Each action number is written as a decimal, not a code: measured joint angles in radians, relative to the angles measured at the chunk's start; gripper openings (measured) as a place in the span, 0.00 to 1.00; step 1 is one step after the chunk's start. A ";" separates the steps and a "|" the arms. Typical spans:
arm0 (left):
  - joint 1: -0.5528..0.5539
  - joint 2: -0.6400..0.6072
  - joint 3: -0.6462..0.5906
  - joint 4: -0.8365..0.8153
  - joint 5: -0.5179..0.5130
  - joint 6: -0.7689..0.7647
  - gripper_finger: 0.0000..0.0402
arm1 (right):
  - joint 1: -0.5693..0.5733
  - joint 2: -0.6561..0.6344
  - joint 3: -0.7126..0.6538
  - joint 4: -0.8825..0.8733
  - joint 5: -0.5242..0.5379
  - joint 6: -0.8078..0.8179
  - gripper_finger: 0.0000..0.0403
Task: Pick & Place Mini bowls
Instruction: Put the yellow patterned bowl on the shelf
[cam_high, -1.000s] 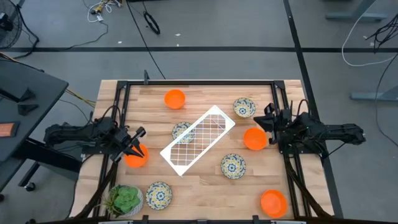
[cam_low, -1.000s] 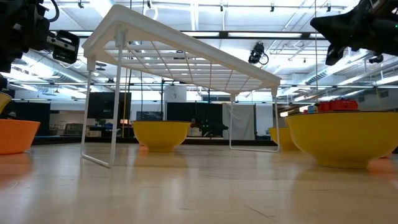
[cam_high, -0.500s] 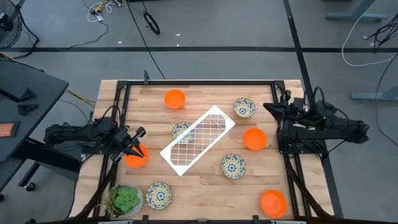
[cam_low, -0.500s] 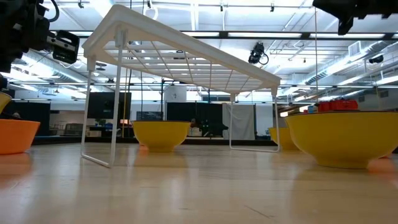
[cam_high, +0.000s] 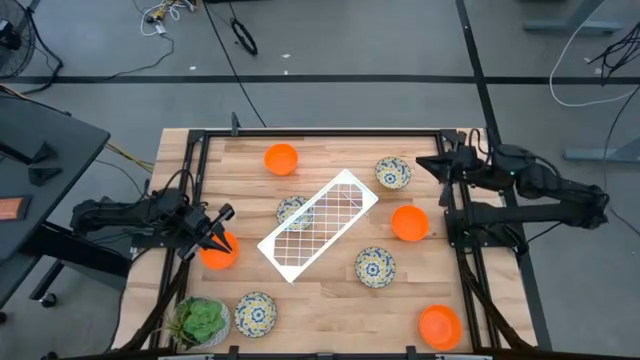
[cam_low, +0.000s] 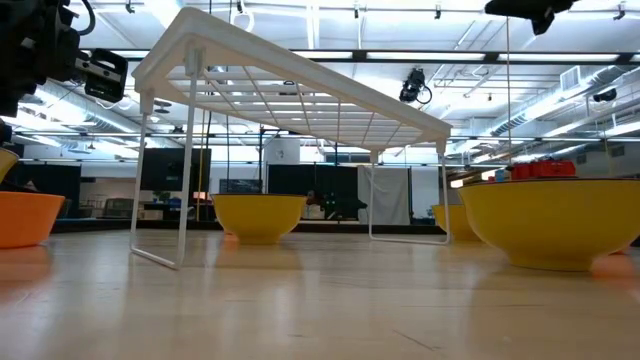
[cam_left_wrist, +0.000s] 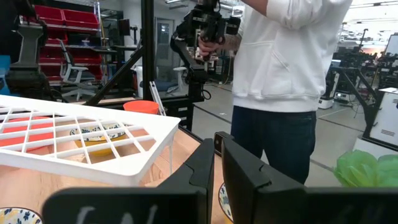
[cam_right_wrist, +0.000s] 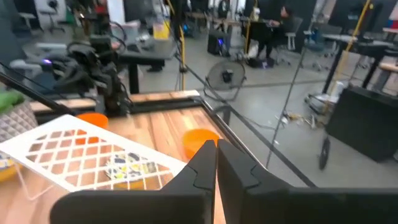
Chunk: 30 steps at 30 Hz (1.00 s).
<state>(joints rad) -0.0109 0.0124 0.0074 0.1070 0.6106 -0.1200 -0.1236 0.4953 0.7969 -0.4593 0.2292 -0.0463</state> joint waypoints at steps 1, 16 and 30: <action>0.000 0.000 0.000 0.000 0.000 0.000 0.09 | -0.013 0.017 0.015 -0.013 -0.009 0.000 0.04; 0.000 0.000 0.000 0.000 0.000 0.000 0.09 | -0.273 0.209 0.144 -0.201 -0.205 -0.001 0.04; 0.000 0.000 0.000 0.000 0.000 0.000 0.09 | -0.447 0.349 0.144 -0.378 -0.249 -0.042 0.04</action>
<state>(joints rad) -0.0109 0.0124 0.0074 0.1071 0.6104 -0.1200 -0.5709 0.8446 0.9413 -0.8371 -0.0202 -0.0883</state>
